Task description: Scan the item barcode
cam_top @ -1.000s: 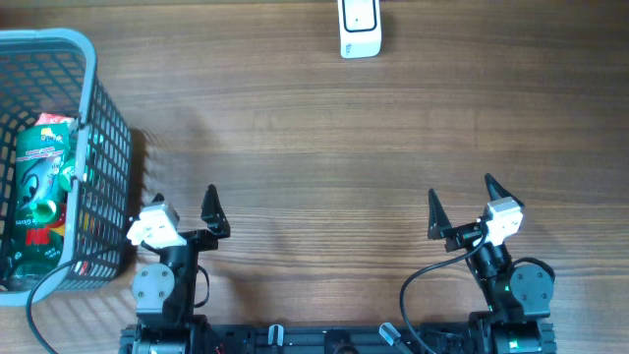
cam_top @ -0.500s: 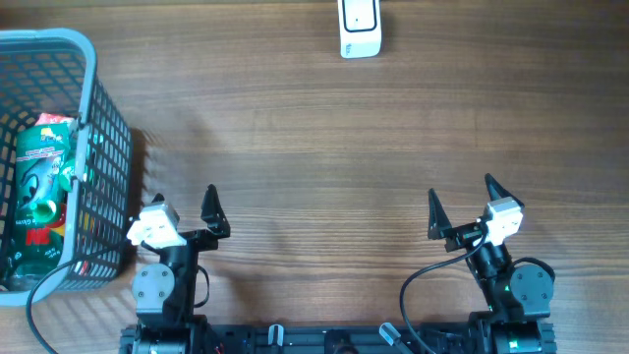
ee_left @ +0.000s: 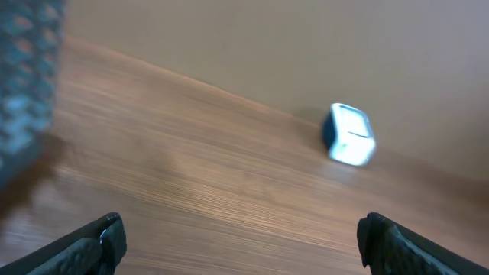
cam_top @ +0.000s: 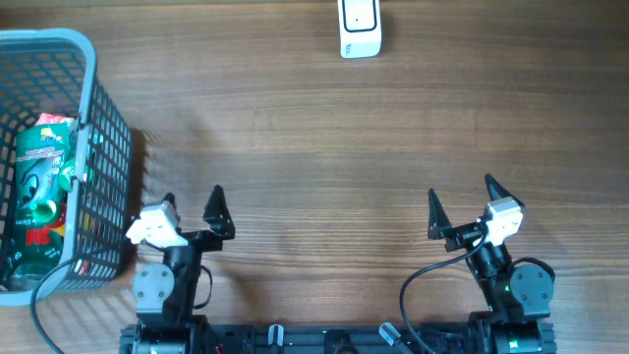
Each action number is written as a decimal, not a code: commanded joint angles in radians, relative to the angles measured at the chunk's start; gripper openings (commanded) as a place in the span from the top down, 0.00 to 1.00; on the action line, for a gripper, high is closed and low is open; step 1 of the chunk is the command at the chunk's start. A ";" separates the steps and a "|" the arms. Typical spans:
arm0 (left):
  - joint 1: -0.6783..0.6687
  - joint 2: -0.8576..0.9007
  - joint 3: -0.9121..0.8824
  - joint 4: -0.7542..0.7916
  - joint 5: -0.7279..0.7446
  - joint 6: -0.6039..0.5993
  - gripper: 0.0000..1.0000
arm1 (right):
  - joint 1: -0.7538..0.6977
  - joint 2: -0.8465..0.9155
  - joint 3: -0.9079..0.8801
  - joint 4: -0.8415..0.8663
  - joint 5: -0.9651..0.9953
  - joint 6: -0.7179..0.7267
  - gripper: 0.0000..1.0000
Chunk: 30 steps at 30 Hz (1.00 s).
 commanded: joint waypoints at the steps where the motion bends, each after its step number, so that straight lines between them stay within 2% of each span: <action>1: 0.006 -0.008 0.033 0.001 0.209 -0.146 0.00 | 0.006 -0.013 -0.003 0.002 0.013 -0.009 0.00; 4: 0.006 -0.008 0.097 -0.021 0.265 -0.146 0.00 | 0.006 -0.013 -0.003 0.002 0.013 -0.009 0.00; 11: 0.006 0.037 0.272 -0.103 0.266 -0.145 0.00 | 0.006 -0.013 -0.003 0.002 0.013 -0.009 0.00; 16: 0.006 0.180 0.434 -0.105 0.264 -0.131 0.00 | 0.006 -0.013 -0.003 0.002 0.013 -0.009 0.00; 19: 0.006 0.336 0.600 -0.119 0.264 -0.130 0.00 | 0.006 -0.013 -0.003 0.002 0.013 -0.009 0.00; 23: 0.006 0.554 0.873 -0.245 0.259 -0.058 0.00 | 0.006 -0.013 -0.003 0.002 0.013 -0.009 0.00; 26: 0.006 0.716 1.113 -0.402 0.249 0.018 0.00 | 0.006 -0.013 -0.003 0.002 0.013 -0.009 0.00; 28: 0.006 0.777 1.210 -0.504 0.250 0.025 0.00 | 0.006 -0.013 -0.003 0.002 0.013 -0.009 0.00; 30: 0.006 0.798 1.229 -0.546 0.246 0.027 0.00 | 0.006 -0.013 -0.003 0.002 0.013 -0.009 0.00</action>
